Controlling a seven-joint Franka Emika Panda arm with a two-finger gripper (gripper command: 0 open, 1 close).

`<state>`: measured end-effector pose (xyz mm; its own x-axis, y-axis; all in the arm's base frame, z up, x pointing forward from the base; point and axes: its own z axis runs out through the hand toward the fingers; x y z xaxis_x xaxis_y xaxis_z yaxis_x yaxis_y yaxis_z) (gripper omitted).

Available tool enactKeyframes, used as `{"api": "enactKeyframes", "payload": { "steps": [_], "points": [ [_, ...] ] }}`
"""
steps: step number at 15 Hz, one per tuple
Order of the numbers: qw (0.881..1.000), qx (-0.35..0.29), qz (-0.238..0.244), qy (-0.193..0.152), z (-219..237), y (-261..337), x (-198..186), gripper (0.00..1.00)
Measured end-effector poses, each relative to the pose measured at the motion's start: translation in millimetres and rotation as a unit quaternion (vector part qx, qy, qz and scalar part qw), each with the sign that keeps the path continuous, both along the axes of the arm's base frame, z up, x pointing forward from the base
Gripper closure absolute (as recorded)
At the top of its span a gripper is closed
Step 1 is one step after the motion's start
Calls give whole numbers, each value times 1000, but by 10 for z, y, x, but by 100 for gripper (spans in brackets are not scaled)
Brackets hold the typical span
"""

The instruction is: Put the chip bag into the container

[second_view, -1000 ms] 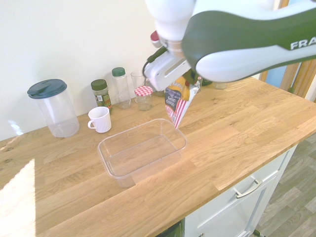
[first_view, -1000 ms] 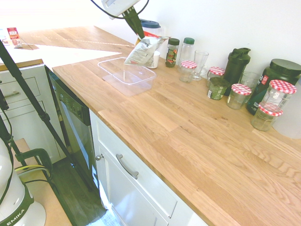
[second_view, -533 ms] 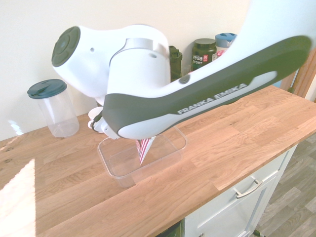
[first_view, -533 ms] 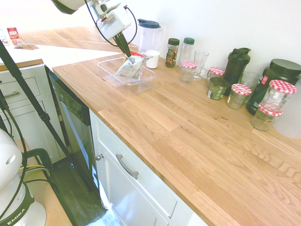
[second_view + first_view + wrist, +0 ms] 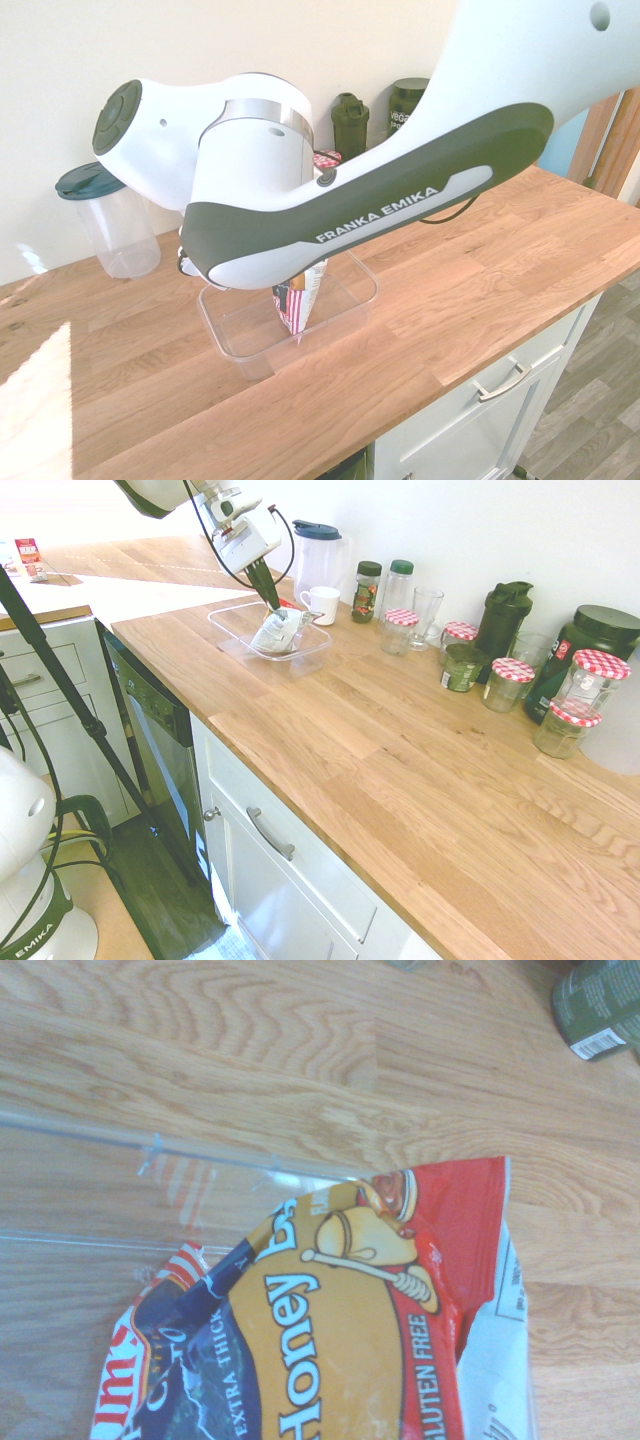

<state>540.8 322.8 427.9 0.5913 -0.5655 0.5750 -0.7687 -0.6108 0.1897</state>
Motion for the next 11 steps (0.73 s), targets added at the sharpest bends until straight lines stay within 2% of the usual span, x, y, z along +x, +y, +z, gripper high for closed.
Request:
{"api": "enactKeyframes", "payload": {
  "steps": [4,11],
  "points": [
    [1000,4,-6,-1,36,-43,17,0],
    [998,55,-10,-26,629,-241,-228,0]
  ]
}}
